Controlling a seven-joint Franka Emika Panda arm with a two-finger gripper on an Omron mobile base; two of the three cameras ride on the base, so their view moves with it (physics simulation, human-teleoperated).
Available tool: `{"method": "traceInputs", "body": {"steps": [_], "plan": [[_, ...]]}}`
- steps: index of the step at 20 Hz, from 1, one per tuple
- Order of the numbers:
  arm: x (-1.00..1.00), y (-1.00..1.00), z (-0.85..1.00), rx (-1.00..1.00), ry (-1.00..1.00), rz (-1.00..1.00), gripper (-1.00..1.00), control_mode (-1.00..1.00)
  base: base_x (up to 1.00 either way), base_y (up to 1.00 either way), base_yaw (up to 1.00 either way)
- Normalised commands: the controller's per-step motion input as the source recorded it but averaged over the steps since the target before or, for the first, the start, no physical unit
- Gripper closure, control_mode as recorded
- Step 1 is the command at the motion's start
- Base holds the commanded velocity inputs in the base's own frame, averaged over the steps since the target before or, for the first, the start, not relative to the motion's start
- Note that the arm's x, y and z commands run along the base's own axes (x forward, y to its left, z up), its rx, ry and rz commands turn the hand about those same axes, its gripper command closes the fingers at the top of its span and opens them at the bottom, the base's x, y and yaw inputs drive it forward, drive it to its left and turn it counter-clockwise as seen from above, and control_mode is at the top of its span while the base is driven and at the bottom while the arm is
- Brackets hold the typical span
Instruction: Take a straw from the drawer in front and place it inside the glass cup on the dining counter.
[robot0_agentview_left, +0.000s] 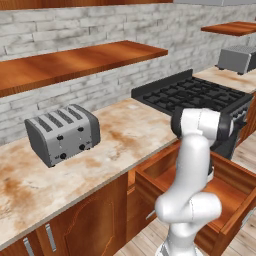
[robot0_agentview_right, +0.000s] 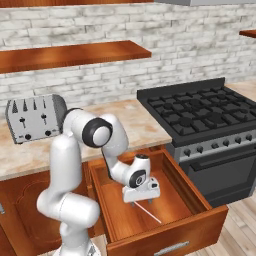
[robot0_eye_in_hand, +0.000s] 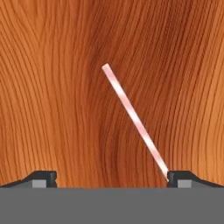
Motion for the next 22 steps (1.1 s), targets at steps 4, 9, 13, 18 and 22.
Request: {"method": "traceInputs", "body": {"steps": [4,9,13,18,22], "plan": [[0.07,0.00,-0.24,0.01,-0.01,0.13,-1.00,-1.00,0.00,0.00,0.00],[0.00,0.00,-0.10,0.01,-0.05,0.07,-1.00,-1.00,0.00,0.00,0.00],[0.00,0.00,-0.06,0.01,-0.10,0.04,-1.00,-1.00,0.00,0.00,0.00],[0.02,0.00,-0.11,0.00,-0.13,0.04,-1.00,-1.00,0.00,0.00,0.00],[0.19,0.00,-0.18,0.00,-0.01,0.02,-1.00,-1.00,0.00,0.00,0.00]]}}
